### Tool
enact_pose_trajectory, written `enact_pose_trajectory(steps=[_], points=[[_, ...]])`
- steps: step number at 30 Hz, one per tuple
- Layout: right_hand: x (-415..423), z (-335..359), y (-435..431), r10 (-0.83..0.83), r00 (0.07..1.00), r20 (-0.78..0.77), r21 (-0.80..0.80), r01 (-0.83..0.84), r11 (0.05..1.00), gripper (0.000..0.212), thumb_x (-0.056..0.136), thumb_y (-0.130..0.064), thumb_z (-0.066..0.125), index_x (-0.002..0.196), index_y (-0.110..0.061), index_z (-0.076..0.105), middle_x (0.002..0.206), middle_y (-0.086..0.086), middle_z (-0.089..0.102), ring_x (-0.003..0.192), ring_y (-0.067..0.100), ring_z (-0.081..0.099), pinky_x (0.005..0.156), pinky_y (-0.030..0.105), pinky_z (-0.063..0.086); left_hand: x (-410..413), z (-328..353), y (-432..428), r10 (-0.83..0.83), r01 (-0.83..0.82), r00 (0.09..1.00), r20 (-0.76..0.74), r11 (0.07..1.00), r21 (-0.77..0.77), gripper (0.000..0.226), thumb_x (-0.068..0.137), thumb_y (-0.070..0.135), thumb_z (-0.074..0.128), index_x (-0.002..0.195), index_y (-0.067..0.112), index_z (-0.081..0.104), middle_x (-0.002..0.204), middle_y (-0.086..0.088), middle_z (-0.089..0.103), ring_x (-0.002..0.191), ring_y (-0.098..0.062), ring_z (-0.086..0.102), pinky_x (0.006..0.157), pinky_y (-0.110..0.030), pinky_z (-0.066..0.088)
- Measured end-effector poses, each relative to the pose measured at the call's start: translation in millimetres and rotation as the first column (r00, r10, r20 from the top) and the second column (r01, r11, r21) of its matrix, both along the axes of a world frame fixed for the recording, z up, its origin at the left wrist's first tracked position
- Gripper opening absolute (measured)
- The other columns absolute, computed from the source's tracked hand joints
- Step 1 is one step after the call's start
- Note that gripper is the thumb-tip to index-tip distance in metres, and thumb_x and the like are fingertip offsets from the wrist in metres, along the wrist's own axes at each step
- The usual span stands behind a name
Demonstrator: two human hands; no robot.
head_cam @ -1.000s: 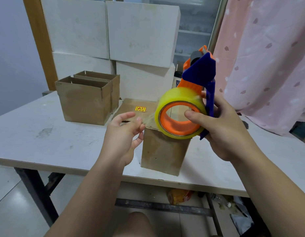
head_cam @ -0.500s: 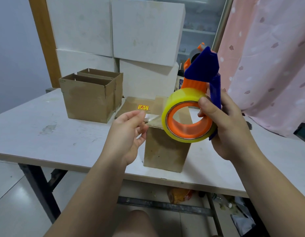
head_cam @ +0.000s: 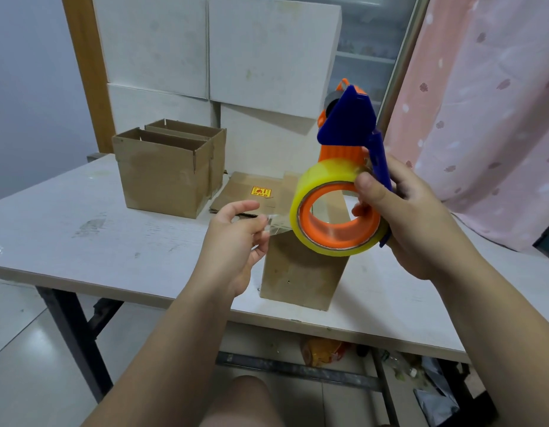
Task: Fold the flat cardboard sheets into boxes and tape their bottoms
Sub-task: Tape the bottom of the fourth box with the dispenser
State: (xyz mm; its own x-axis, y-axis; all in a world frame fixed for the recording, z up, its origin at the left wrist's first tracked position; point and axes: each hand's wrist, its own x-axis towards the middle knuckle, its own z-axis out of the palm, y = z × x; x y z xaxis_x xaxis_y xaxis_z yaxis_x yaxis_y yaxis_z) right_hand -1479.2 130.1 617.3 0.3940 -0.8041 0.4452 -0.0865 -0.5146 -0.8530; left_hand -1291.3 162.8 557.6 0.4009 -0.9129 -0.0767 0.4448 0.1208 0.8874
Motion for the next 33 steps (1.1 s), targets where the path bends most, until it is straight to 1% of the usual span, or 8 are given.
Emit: enact_pose_trajectory(steps=[10,16,18,20,23,26,29,33], points=[[-0.6,-3.0,4.3,0.006,1.000,0.002,-0.008,-0.006,1.000,0.063,0.061,-0.062,0.066,0.121,-0.048,0.049,0.089,-0.021,0.064,0.078,0.002,0.061,0.064,0.020,0.051,5.2,-3.8,-3.7,-0.093,0.091,0.995,0.035,0.994,0.058,0.027,0.091,-0.001,0.054,0.109,0.018,0.061,0.086,-0.010,0.058,0.051,-0.007,0.051,0.053,-0.020,0.050],[7.1,-6.0,10.1,-0.023,0.999,-0.029,-0.083,0.020,0.996,0.051,0.065,-0.064,0.066,0.113,-0.056,0.049,0.103,-0.021,0.062,0.093,0.003,0.061,0.067,0.018,0.053,-1.0,-15.1,-7.8,-0.144,0.148,0.989,-0.039,0.974,0.171,0.015,0.095,0.011,0.051,0.105,0.015,0.061,0.061,0.000,0.051,0.037,-0.004,0.033,0.041,-0.020,0.040],[8.0,-5.4,9.9,-0.033,0.999,-0.030,-0.079,0.031,0.996,0.049,0.065,-0.064,0.065,0.111,-0.057,0.049,0.102,-0.022,0.062,0.093,0.001,0.061,0.067,0.018,0.054,-5.2,-26.2,-6.1,-0.126,0.114,0.992,0.030,0.960,0.255,0.021,0.096,0.008,0.046,0.111,0.016,0.058,0.075,-0.003,0.052,0.042,-0.006,0.035,0.046,-0.023,0.043],[7.8,-4.9,9.1,-0.044,0.999,-0.033,-0.060,0.042,0.997,0.053,0.065,-0.064,0.064,0.115,-0.056,0.049,0.099,-0.019,0.062,0.089,0.003,0.061,0.065,0.021,0.055,-9.4,-40.0,-0.7,-0.045,-0.027,0.972,0.229,0.953,0.303,0.028,0.094,0.003,0.044,0.113,0.021,0.057,0.096,-0.004,0.058,0.055,-0.010,0.047,0.052,-0.022,0.049],[8.1,-4.3,8.0,-0.054,0.998,-0.037,-0.062,0.051,0.997,0.054,0.066,-0.063,0.064,0.116,-0.054,0.048,0.099,-0.020,0.062,0.091,0.003,0.061,0.067,0.021,0.055,-20.2,-49.3,12.0,0.237,-0.292,0.816,0.527,0.956,0.022,0.040,0.091,0.000,0.047,0.109,0.035,0.054,0.109,0.005,0.057,0.080,-0.005,0.055,0.047,-0.004,0.041],[8.5,-5.0,8.0,-0.066,0.997,-0.038,-0.058,0.064,0.996,0.054,0.068,-0.060,0.065,0.118,-0.052,0.048,0.100,-0.022,0.061,0.091,0.002,0.060,0.066,0.019,0.054,-30.1,-49.8,19.1,0.346,-0.235,0.753,0.559,0.936,-0.263,0.062,0.089,-0.003,0.046,0.123,0.049,0.044,0.121,0.029,0.050,0.106,0.013,0.047,0.070,0.007,0.036],[8.2,-4.3,7.7,-0.081,0.996,-0.043,-0.046,0.079,0.996,0.059,0.068,-0.060,0.064,0.123,-0.046,0.048,0.099,-0.019,0.061,0.088,0.003,0.061,0.064,0.021,0.055,-39.1,-52.4,18.1,0.304,-0.125,0.751,0.587,0.937,-0.326,0.063,0.091,0.005,0.052,0.139,0.042,0.035,0.125,0.039,0.040,0.122,0.010,0.040,0.083,0.005,0.032],[8.2,-2.6,6.3,-0.085,0.995,-0.046,-0.008,0.085,0.996,0.069,0.066,-0.062,0.064,0.129,-0.039,0.048,0.099,-0.014,0.060,0.081,0.006,0.061,0.059,0.019,0.052,-40.9,-54.9,17.0,0.351,-0.149,0.666,0.658,0.927,-0.344,0.060,0.091,0.015,0.058,0.138,0.044,0.034,0.127,0.031,0.044,0.121,0.007,0.042,0.082,0.007,0.029]])
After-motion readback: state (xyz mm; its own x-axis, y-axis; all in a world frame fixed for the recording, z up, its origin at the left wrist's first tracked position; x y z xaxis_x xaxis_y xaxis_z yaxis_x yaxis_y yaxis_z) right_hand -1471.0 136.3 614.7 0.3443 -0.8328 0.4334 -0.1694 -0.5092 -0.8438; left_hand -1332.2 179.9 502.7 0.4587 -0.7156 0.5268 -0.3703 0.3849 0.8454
